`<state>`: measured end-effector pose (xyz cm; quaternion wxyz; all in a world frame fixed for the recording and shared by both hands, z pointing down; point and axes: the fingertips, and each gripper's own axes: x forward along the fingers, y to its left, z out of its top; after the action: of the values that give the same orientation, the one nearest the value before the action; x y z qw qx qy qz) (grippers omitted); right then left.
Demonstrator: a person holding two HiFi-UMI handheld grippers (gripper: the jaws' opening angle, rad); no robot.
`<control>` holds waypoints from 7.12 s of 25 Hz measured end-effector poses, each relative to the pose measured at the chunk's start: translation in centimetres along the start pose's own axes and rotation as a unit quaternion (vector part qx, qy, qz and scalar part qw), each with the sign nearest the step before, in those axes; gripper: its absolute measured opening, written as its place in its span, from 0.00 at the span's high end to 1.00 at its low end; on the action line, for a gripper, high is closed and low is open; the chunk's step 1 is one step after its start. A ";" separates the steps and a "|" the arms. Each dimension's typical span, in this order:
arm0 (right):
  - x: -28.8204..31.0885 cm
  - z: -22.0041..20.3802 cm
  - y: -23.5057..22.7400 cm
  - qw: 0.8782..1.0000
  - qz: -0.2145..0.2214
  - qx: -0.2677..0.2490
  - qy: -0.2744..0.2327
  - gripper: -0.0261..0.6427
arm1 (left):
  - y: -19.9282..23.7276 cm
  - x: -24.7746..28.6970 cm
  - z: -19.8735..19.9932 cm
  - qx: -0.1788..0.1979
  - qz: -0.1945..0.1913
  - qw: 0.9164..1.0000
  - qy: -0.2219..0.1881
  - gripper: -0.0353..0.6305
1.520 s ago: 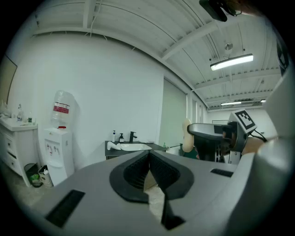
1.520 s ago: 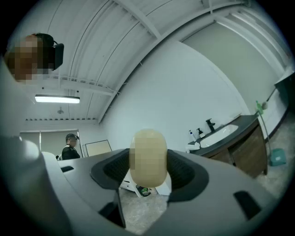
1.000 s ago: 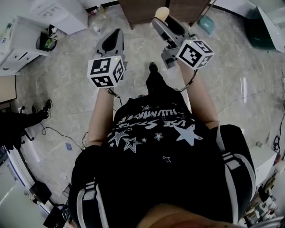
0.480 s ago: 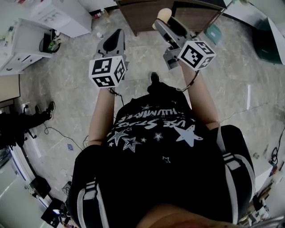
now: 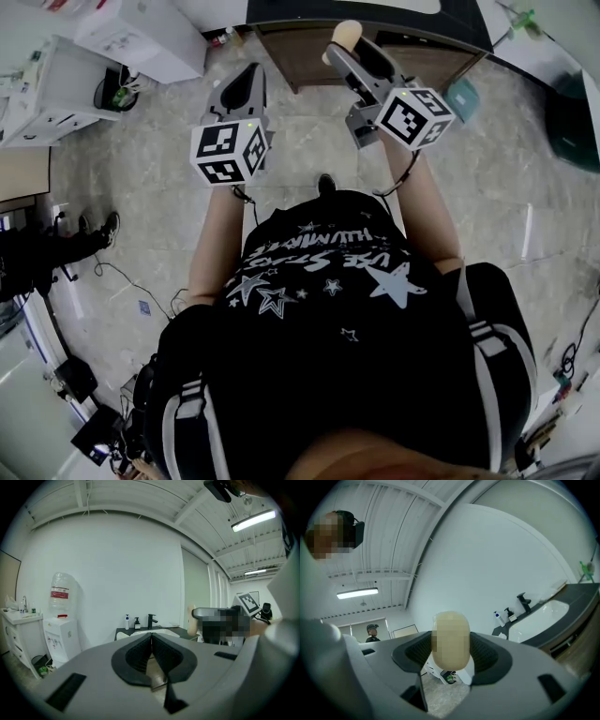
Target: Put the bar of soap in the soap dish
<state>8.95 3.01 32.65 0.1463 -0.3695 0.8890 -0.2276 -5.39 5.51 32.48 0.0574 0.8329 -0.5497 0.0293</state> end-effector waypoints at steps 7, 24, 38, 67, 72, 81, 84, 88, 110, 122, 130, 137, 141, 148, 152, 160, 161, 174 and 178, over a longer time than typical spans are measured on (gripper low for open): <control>2.5 0.2 -3.0 1.000 0.015 0.015 0.017 0.57 | -0.2 4.6 0.0 0.008 0.000 1.000 0.008 0.93; 4.5 0.3 -6.2 0.999 -0.004 -0.002 0.032 0.57 | 2.4 9.1 -0.1 -0.005 0.001 1.000 0.002 0.93; 11.3 1.6 -11.3 0.998 -0.028 -0.019 0.047 0.57 | 7.2 17.6 0.3 -0.019 -0.019 1.000 0.002 0.93; 31.8 2.1 -22.1 0.989 -0.083 -0.062 0.106 0.57 | 22.0 35.9 -0.7 -0.046 -0.076 0.995 0.045 0.93; 34.4 1.1 -23.3 0.986 -0.086 -0.071 0.126 0.57 | 23.3 38.3 -1.3 -0.046 -0.093 0.993 0.055 0.93; 36.5 -0.8 -25.4 0.978 -0.053 -0.090 0.179 0.57 | 24.0 40.1 -2.9 -0.054 -0.077 0.992 0.081 0.93; 37.2 -1.7 -26.1 0.974 -0.026 -0.099 0.202 0.57 | 24.4 40.5 -3.3 -0.054 -0.058 0.993 0.089 0.93; 38.1 -3.0 -27.3 0.967 -0.001 -0.108 0.232 0.57 | 24.6 41.4 -3.5 -0.052 -0.040 0.993 0.096 0.93; 39.0 -10.3 -26.4 0.856 0.175 -0.277 0.400 0.57 | 25.8 41.5 -7.5 -0.064 0.029 0.987 0.145 0.93; 38.9 -11.6 -27.1 0.824 0.176 -0.311 0.440 0.57 | 25.6 41.1 -7.6 -0.065 0.038 0.986 0.146 0.93; 39.0 -12.1 -27.2 0.806 0.163 -0.343 0.455 0.57 | 25.8 40.3 -7.4 -0.066 0.038 0.987 0.143 0.93; 39.0 -12.0 -27.6 0.810 0.146 -0.338 0.457 0.56 | 26.0 40.0 -7.2 -0.064 0.032 0.988 0.140 0.93; 39.1 -11.6 -27.3 0.813 0.137 -0.341 0.451 0.56 | 26.2 39.8 -7.0 -0.064 0.025 0.988 0.136 0.93; 39.4 -8.8 -26.3 0.838 0.104 -0.335 0.419 0.56 | 26.0 39.3 -6.5 -0.060 -0.004 0.990 0.130 0.93; 39.5 -6.6 -25.2 0.858 0.076 -0.334 0.382 0.56 | 25.8 38.7 -6.4 -0.056 -0.028 0.990 0.129 0.93; 36.8 -5.1 -23.5 0.880 0.014 -0.316 0.353 0.56 | 24.7 37.1 -6.6 -0.047 -0.087 0.987 0.129 0.93; 36.4 -5.2 -23.3 0.883 0.006 -0.313 0.351 0.56 | 24.5 37.0 -6.7 -0.045 -0.095 0.986 0.129 0.93; 33.7 -6.3 -21.8 0.904 -0.023 -0.267 0.332 0.76 | 22.7 35.4 -6.6 -0.044 -0.109 0.986 0.122 0.93; 32.2 -5.9 -21.2 0.910 -0.019 -0.256 0.327 0.83 | 21.4 34.6 -6.7 -0.042 -0.105 0.986 0.125 0.93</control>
<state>-3.09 -31.70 45.63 -0.2561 -0.3158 0.9078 -0.1031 -11.28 -33.53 44.39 0.1635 0.8728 -0.4479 0.1044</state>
